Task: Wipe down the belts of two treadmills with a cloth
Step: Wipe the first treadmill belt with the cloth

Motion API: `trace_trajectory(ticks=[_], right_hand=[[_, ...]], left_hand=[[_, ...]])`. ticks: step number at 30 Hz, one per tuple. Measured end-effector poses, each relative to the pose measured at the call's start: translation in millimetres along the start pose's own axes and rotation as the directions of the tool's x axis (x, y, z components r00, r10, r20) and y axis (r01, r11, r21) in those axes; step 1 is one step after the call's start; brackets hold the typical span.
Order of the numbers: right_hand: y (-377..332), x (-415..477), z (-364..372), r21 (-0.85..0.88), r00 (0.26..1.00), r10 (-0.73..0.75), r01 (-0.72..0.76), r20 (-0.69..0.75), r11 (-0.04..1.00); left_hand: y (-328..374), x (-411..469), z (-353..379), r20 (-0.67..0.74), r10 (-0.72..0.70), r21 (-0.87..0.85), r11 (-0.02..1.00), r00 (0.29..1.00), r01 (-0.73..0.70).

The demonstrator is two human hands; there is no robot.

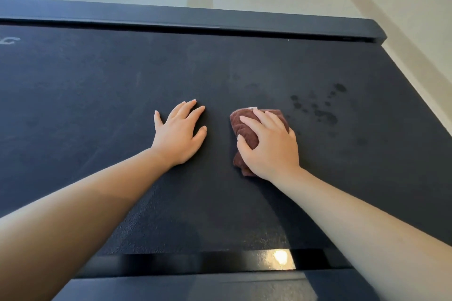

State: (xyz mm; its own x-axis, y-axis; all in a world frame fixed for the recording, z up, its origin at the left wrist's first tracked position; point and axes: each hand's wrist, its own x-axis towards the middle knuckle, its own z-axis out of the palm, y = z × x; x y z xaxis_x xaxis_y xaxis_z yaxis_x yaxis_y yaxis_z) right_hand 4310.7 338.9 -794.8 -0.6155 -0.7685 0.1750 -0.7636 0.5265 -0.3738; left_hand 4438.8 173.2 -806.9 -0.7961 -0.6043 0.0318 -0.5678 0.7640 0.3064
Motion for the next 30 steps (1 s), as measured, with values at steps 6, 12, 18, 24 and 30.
trace_trajectory(ticks=[6, 12, 18, 24, 30], right_hand=[[2, 63, 14, -0.035, 0.996, 0.07, -0.073, -0.063, 0.997], [8, 138, 30, -0.013, 0.99, 0.1, -0.102, -0.096, 0.995], [17, 216, 41, 0.009, 0.99, 0.064, -0.064, -0.127, 0.998], [15, 292, 55, 0.028, 0.987, 0.035, -0.031, -0.154, 0.999], [13, 315, 58, 0.035, 0.994, 0.029, -0.026, -0.104, 0.999]], left_hand=[[2, 51, 4, 0.014, 0.026, 0.043, 0.999, 1.0, -0.026], [1, 116, 6, -0.024, 0.018, 0.042, 0.999, 1.0, -0.017], [-9, 161, 13, -0.098, 0.026, 0.023, 0.999, 0.995, -0.024], [-13, 198, 18, -0.154, 0.027, 0.043, 0.999, 0.988, -0.02], [-14, 199, 18, -0.162, 0.022, 0.046, 0.999, 0.986, -0.015]])
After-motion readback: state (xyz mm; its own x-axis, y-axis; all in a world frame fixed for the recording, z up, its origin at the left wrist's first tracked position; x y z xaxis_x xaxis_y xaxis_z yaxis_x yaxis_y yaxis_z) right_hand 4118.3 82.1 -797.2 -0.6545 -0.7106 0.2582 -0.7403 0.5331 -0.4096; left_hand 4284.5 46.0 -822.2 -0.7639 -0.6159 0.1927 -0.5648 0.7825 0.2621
